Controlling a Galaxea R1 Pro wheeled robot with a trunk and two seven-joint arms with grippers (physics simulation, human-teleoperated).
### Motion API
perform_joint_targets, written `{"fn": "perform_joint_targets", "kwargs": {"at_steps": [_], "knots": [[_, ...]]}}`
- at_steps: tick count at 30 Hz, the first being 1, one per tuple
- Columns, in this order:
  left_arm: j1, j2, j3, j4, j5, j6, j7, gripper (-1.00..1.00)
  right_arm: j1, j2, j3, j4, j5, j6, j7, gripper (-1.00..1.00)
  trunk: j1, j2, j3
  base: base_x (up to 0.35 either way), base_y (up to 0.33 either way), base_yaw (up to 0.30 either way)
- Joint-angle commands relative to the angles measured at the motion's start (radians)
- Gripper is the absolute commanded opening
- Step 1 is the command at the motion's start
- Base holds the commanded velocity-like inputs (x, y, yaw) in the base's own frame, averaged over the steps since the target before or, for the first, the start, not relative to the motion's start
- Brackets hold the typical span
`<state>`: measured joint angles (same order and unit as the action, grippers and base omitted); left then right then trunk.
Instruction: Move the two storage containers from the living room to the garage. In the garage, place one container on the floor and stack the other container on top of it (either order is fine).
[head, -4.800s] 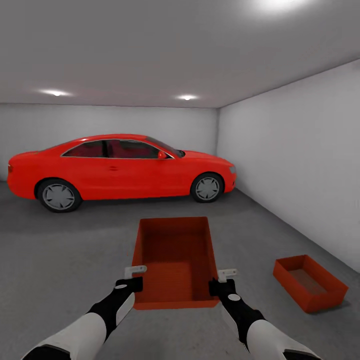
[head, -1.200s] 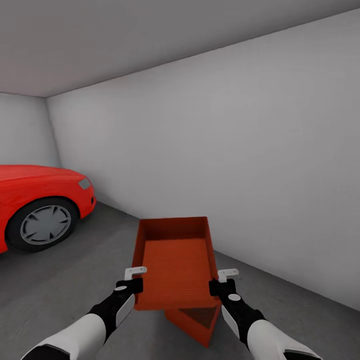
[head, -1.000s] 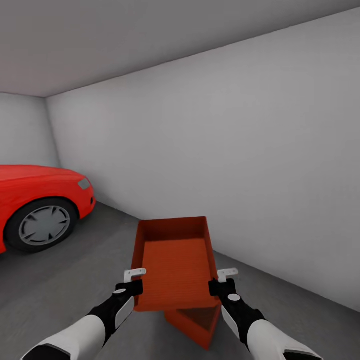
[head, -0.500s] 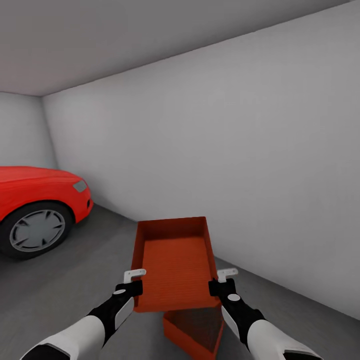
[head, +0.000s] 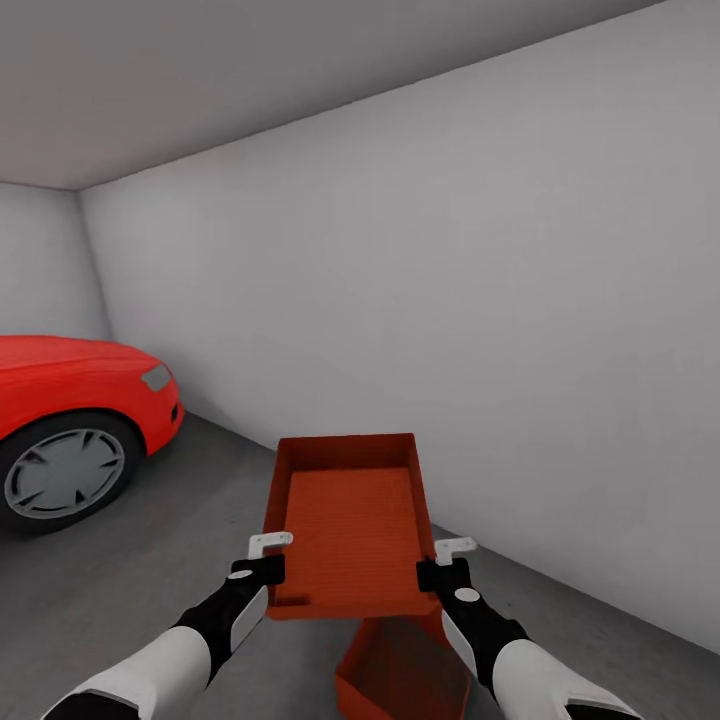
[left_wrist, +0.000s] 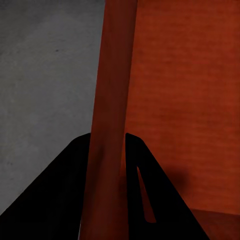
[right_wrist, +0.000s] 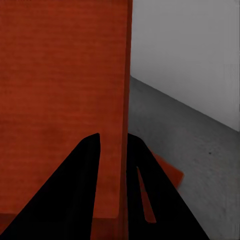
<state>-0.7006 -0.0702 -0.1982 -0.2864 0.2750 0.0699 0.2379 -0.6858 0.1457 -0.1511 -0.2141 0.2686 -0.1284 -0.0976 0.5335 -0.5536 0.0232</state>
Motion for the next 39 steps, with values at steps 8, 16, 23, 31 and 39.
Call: {"fn": "perform_joint_targets", "kwargs": {"at_steps": [8, 16, 23, 31, 39], "knots": [[0.0, 0.0, 0.008, -0.006, -0.005, -0.056, 0.012, -1.0, 0.0, 0.027, -0.021, 0.004, 0.005, -0.003, -0.002, -1.0, 0.001, -0.001, 0.0, 0.314, 0.184, -0.115], [0.0, 0.0, 0.008, -0.006, -0.005, -0.056, 0.012, -1.0, 0.0, 0.028, -0.021, 0.004, 0.004, -0.004, -0.002, -1.0, 0.001, -0.001, 0.0, 0.306, 0.2, -0.24], [0.0, 0.0, 0.006, -0.007, -0.007, -0.057, 0.012, -1.0, 0.0, 0.028, -0.021, 0.004, 0.004, -0.004, -0.002, -1.0, 0.001, -0.001, 0.0, 0.281, 0.221, -0.248], [0.0, 0.0, 0.006, -0.006, -0.007, -0.059, 0.013, -1.0, 0.0, 0.028, -0.021, 0.004, 0.004, -0.004, -0.002, -1.0, 0.001, -0.001, 0.0, 0.057, 0.049, -0.248], [0.0, 0.0, 0.006, -0.007, -0.007, -0.059, 0.014, -1.0, 0.0, 0.028, -0.021, 0.004, 0.004, -0.004, -0.002, -1.0, 0.001, -0.001, 0.0, 0.001, 0.001, -0.247]]}}
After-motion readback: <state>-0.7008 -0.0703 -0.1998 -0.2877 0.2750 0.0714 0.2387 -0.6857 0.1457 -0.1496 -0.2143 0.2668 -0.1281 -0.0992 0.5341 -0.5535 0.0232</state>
